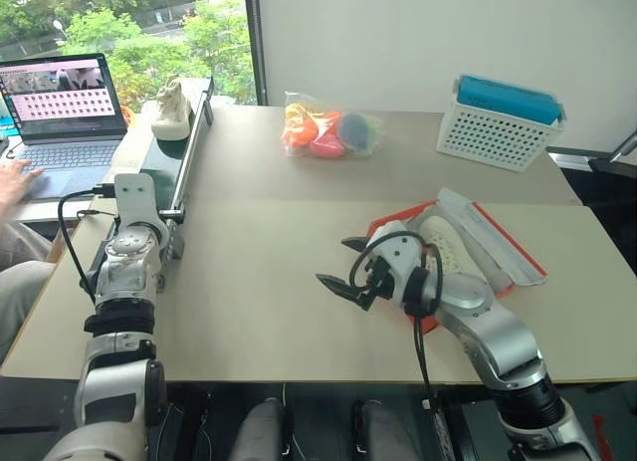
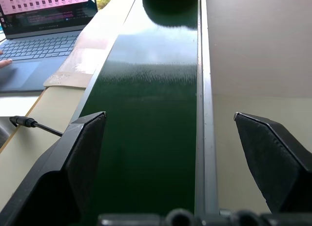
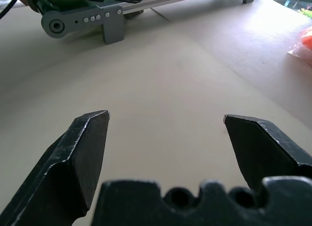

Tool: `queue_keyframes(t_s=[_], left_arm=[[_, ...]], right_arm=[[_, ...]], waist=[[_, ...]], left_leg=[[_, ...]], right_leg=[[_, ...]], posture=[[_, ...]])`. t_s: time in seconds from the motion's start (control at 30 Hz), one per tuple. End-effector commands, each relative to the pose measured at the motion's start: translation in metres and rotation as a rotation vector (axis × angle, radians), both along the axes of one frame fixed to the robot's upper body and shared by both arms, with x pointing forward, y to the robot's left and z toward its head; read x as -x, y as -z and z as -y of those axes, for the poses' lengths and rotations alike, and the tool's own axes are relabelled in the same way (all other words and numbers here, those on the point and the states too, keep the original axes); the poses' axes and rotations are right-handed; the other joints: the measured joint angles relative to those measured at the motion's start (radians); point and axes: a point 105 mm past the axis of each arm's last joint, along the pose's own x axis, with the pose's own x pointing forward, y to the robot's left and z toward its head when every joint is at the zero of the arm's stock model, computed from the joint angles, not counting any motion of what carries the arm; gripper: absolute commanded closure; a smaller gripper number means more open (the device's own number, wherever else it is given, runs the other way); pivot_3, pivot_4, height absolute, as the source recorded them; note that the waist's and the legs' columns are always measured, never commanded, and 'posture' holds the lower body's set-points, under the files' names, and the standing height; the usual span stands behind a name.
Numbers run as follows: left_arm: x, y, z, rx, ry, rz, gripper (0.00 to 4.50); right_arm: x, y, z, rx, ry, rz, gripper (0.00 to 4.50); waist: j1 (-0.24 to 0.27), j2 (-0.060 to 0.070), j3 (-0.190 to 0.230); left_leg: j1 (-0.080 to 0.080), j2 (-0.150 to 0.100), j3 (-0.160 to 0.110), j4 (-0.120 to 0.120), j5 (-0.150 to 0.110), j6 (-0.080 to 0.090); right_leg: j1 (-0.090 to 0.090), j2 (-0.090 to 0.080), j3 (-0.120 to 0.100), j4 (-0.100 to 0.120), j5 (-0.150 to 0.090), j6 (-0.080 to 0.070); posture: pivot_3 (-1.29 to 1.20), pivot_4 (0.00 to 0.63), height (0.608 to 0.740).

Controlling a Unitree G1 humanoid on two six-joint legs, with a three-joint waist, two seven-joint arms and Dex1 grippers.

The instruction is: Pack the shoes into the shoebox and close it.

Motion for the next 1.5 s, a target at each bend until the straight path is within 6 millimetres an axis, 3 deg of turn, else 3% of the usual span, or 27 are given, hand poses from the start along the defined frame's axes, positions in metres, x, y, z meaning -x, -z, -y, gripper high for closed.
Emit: queue_keyframes(t_s=[0.03,0.37,0.53,0.77,0.97,1.2,1.37,1.5], left_arm=[[-0.003,-0.026,-0.002,-0.036,0.003,0.067,0.00],[-0.005,-0.054,0.004,-0.121,0.016,0.151,0.00],[-0.006,-0.054,0.005,-0.121,0.023,0.151,0.00],[-0.002,-0.056,-0.014,-0.041,-0.075,0.181,0.00],[-0.002,-0.056,-0.013,-0.036,-0.065,0.183,0.00],[-0.002,-0.038,-0.018,0.054,-0.095,0.145,0.00],[-0.001,-0.015,-0.023,0.168,-0.136,0.078,0.00],[-0.005,-0.022,-0.009,0.152,-0.070,0.117,0.99]], right_arm=[[0.000,-0.008,-0.001,-0.022,0.009,0.029,0.05],[-0.003,-0.005,0.001,-0.024,0.037,0.018,0.05],[-0.004,-0.004,0.000,-0.028,0.042,0.016,0.05],[-0.006,-0.004,0.001,-0.036,0.060,0.014,0.05],[-0.006,-0.005,0.000,-0.049,0.061,0.013,0.05],[-0.005,-0.005,-0.002,-0.055,0.062,0.010,0.05],[-0.006,-0.005,0.000,-0.052,0.074,0.010,0.05],[-0.008,-0.006,0.003,-0.052,0.086,0.016,0.00]], waist=[[-0.001,0.000,0.000],[0.000,0.000,0.000],[-0.001,0.000,0.000],[-0.001,0.000,0.000],[0.000,0.000,0.000],[-0.002,0.000,0.000],[0.000,0.000,0.000],[0.002,0.000,0.000]], left_leg=[[0.000,0.000,0.000,0.000,0.000,0.000],[0.000,0.000,0.000,0.000,0.000,0.000],[0.000,0.000,0.000,0.000,0.000,0.000],[0.000,0.000,0.000,0.000,0.000,0.000],[0.000,0.000,0.000,0.000,0.000,0.000],[0.000,0.000,0.000,0.000,0.000,0.000],[0.001,0.000,0.000,0.000,0.000,0.000],[0.004,0.000,0.000,0.000,0.000,0.000]], right_leg=[[0.000,0.000,0.000,0.000,0.000,0.000],[0.000,0.000,0.000,0.000,0.000,0.000],[0.000,0.000,0.000,0.000,0.000,0.000],[0.000,0.000,0.000,0.001,0.000,0.000],[0.000,0.000,0.000,0.001,0.000,0.000],[0.000,0.000,0.000,0.001,0.000,0.000],[0.001,0.000,0.000,0.001,0.000,0.000],[0.004,0.000,0.000,0.001,0.000,0.000]], posture=[[0.00,0.150,0.705],[0.00,0.150,0.705],[0.00,0.150,0.705],[0.00,0.150,0.705],[0.00,0.150,0.705],[0.00,0.150,0.705],[0.00,0.150,0.705],[0.00,0.150,0.705]])
